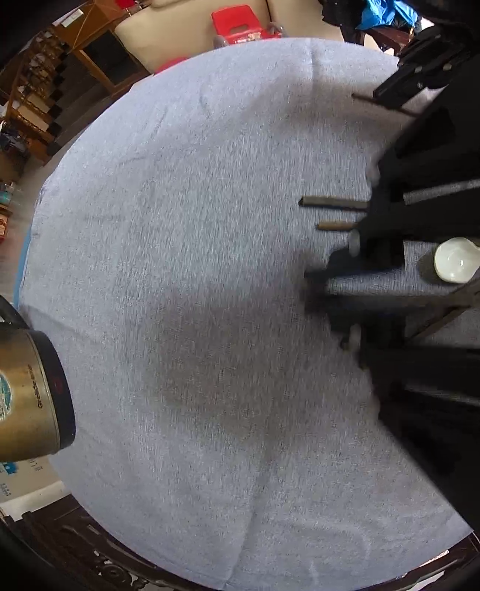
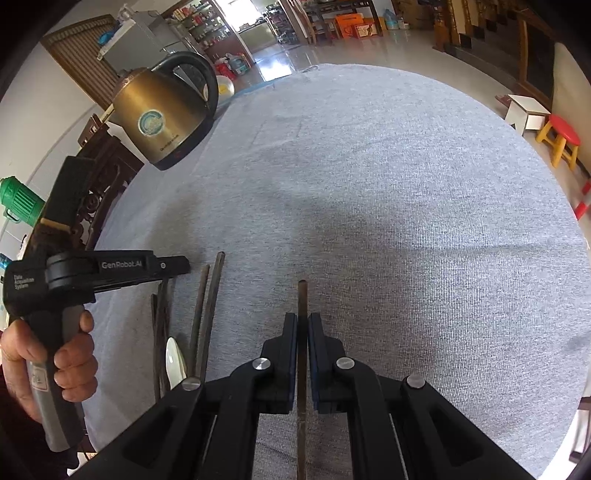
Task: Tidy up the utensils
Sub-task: 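Close the right gripper on a chopstick while the left gripper closes on another chopstick, then lift both held chopsticks and carry them over the black holder cup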
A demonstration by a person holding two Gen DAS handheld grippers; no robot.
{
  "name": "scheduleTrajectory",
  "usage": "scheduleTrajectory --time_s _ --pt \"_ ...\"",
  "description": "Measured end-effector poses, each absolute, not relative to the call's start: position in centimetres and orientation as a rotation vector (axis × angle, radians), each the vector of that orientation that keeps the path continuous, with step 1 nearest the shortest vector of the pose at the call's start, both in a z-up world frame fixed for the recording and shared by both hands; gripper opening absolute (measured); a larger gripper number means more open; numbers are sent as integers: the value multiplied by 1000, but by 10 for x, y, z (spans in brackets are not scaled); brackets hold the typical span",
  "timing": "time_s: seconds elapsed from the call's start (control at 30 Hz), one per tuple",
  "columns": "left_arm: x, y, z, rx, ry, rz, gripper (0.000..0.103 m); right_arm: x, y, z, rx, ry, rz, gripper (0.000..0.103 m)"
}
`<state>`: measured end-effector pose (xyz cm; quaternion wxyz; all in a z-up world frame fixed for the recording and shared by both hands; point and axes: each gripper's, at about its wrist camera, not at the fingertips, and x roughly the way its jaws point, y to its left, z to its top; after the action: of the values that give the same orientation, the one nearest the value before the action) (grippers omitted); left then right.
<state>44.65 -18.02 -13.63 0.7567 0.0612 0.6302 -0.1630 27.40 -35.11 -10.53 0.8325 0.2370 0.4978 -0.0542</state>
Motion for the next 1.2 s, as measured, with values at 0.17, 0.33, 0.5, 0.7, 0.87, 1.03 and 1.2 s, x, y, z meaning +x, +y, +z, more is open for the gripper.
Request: scheduleTrajectory --time_s 0.17,0.33,0.5,0.7,0.87,1.03,1.2 --pt "422 -159 -106 90 1270 -374 5 259 -347 -83 502 996 -90 6" --pt "361 -131 -35 56 1063 -427 5 224 -332 -39 486 866 -34 7" --pt "283 -96 29 48 824 -438 5 173 -308 1 465 701 -15 7" --pt "198 -53 67 3 641 -420 5 116 -271 42 357 503 -77 7" --pt "154 -34 104 -16 530 -415 5 83 -249 77 306 378 -104 7" --pt "126 -29 140 -49 456 -441 5 51 -241 113 304 265 -92 7" --pt "97 -22 166 -81 379 -482 5 19 -238 144 332 199 -44 7"
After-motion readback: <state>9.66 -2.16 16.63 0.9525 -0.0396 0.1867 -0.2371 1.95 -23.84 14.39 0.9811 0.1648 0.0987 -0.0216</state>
